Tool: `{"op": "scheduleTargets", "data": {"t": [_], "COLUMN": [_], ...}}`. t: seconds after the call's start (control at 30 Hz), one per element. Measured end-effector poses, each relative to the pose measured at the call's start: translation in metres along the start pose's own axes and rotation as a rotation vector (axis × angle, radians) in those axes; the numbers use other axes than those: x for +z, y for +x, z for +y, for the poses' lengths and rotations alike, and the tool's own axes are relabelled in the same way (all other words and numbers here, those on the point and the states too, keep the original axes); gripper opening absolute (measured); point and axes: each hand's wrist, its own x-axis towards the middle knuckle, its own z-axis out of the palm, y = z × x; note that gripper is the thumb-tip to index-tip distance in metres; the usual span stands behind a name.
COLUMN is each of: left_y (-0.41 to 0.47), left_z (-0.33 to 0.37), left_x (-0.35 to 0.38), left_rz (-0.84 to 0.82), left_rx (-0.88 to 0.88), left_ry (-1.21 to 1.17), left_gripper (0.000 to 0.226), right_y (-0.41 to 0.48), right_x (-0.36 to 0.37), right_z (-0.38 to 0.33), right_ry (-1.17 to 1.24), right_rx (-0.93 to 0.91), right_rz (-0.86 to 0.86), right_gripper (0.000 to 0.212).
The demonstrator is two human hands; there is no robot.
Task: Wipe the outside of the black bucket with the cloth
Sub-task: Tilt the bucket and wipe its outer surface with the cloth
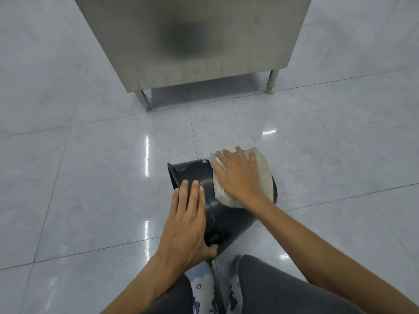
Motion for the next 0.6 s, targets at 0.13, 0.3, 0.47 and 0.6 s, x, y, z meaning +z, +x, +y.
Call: {"op": "scheduleTargets", "data": {"t": [0.13, 0.3, 0.47, 0.6], "left_y": [0.006, -0.002, -0.005, -0.009], "left_z": [-0.01, -0.002, 0.011, 0.021], "left_x": [0.002, 0.007, 0.001, 0.001], "left_rz": [0.031, 0.097, 0.032, 0.009], "left_rx": [0.01, 0.038, -0.012, -0.028], "left_ry": [-0.04, -0.073, -0.024, 0.001], "left_gripper": [0.134, 0.127, 0.127, 0.129], "right_y": [-0.091, -0.092, -0.03, 0.037], "right_x": [0.025, 0.031, 0.006, -0.011], "right_z": [-0.016, -0.004, -0.009, 0.007], "right_ry": [0.119, 0.089, 0.045, -0.001], "right_rx": [-0.168, -0.211, -0.092, 0.096], "right_rz": [0.123, 0.128, 0.032, -0.096], "right_gripper": [0.056, 0.054, 0.053, 0.057]}}
